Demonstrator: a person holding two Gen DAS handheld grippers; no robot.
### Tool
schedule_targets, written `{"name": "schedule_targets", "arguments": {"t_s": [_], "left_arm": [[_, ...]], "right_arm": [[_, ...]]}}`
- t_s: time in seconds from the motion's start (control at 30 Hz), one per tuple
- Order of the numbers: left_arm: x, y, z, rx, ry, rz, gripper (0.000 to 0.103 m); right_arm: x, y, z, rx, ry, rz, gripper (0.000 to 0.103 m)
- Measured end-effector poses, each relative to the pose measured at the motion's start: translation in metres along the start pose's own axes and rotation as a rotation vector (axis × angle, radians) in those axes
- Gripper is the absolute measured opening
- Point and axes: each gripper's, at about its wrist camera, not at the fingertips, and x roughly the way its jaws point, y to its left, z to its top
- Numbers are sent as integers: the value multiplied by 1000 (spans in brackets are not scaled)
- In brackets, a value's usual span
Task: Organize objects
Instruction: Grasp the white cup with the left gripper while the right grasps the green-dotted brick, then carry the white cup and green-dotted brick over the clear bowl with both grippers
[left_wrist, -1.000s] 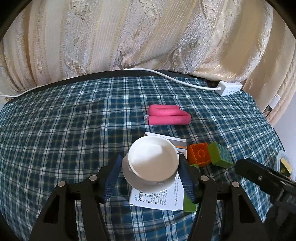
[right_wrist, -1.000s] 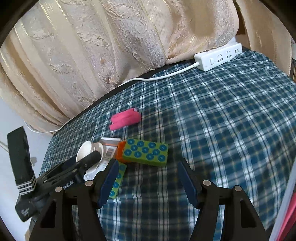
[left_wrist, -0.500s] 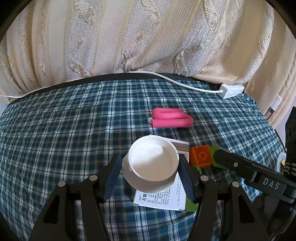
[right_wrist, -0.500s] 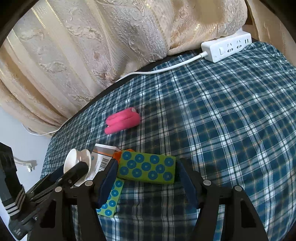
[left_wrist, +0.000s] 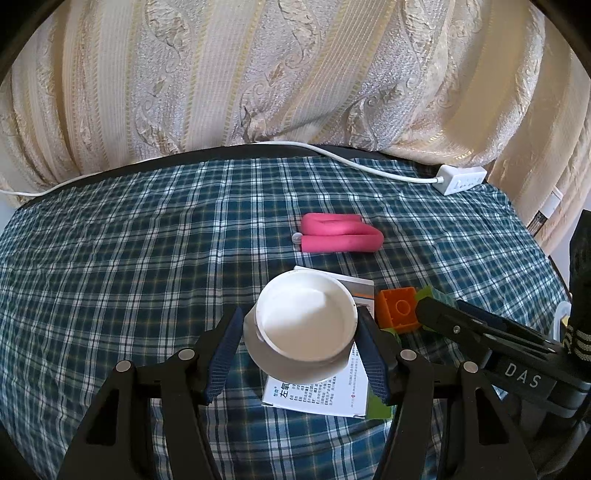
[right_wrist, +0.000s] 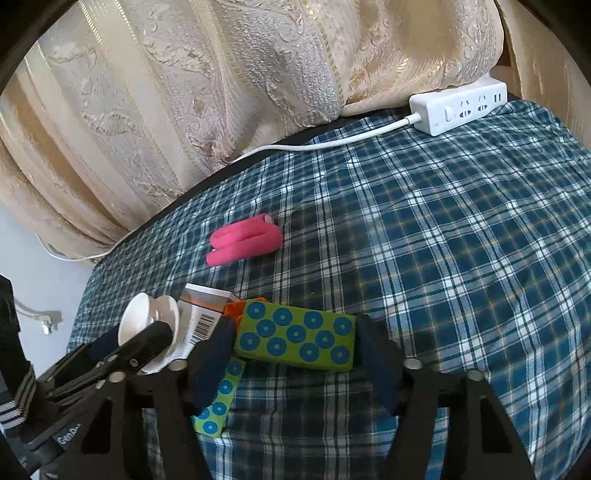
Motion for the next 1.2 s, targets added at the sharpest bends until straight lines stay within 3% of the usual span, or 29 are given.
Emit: {"name": "schedule_targets", "arguments": {"t_s": [1.2], "left_arm": [[-39,-44,-8,96,-65,-75,62]], "right_arm": [[-119,-2,-54,-12,-193,-82,66]]}}
